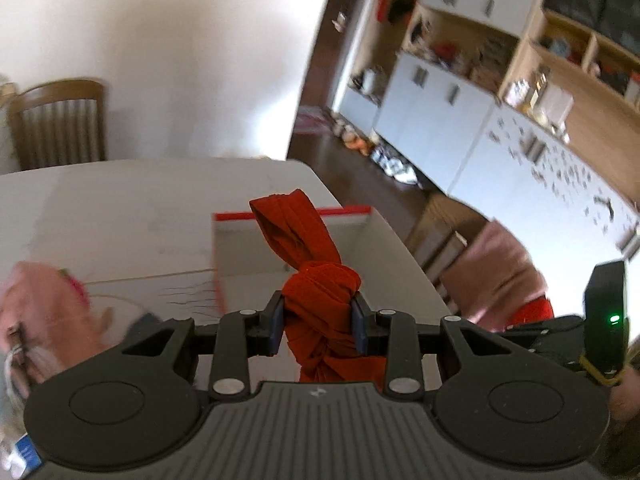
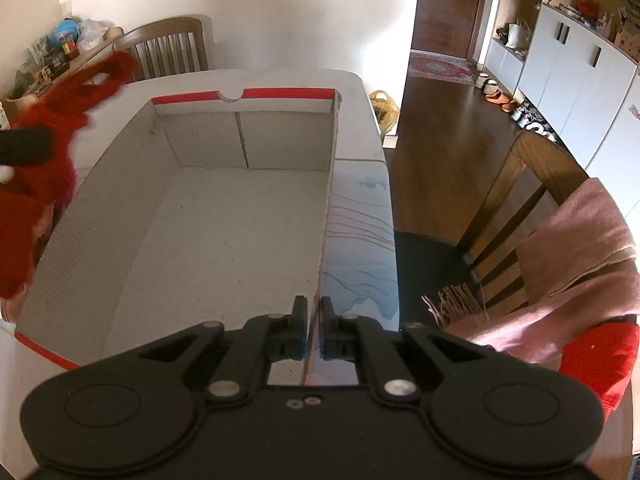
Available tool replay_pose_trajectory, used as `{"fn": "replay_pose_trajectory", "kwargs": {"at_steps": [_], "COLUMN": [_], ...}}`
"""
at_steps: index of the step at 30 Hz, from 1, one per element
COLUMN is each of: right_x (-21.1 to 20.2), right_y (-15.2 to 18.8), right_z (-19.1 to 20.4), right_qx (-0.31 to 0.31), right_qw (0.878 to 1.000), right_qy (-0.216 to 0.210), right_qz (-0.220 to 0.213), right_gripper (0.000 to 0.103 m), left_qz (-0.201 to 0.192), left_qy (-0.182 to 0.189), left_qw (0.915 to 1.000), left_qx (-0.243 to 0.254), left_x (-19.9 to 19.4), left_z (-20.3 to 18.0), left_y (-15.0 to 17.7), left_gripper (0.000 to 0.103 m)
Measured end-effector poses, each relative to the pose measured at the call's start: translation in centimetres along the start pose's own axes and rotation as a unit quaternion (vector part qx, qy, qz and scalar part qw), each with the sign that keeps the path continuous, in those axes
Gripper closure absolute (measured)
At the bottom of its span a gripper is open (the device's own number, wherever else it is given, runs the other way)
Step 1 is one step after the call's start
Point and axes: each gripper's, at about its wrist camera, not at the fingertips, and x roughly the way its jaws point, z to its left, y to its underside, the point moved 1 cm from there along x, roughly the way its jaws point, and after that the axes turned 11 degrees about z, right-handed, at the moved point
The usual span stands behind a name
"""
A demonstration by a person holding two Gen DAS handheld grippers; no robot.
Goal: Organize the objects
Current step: 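Carry the red cloth into the white box and open the left gripper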
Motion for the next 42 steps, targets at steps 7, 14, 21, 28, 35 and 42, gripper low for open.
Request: {"fn": "replay_pose_trajectory", "kwargs": {"at_steps": [7,14,21,28,35,42], "right_x": [0.0,0.1,0.2,0.1,0.2,0.2], "right_y": [-0.2,-0.3,-0.5,-0.5,-0.5,-0.5], "right_z": [0.2,0.2,0.2,0.2,0.2,0.0], "right_qx": [-0.004,-0.006,-0.004,-0.006,-0.008,-0.006], "right_qw": [1.0,1.0,1.0,1.0,1.0,1.0], "right_qy": [0.009,0.014,0.014,0.01,0.01,0.008], "right_qz": [0.008,0.012,0.015,0.018,0.02,0.021], "right_gripper": [0.099,0.1,0.1,0.1,0.099,0.099], "left_qz": [0.064,0.126,0.165,0.206,0.249,0.233], "left_qy": [-0.02,-0.026,-0.018,0.001,0.015,0.015], "left_qw": [0.9968,0.9895,0.9832,0.9764,0.9677,0.9716], "left_qx": [0.042,0.066,0.076,0.067,0.039,0.037], "left_x": [6.0,11.1,14.5,16.7,18.2,17.3], "left_z": [-1.6,-3.0,-5.1,-5.3,-4.3,-4.0], "left_y": [-1.0,-1.4,-1.8,-1.4,-0.7,-1.2], "left_gripper": [0.071,0.071,0.071,0.071,0.067,0.039]}}
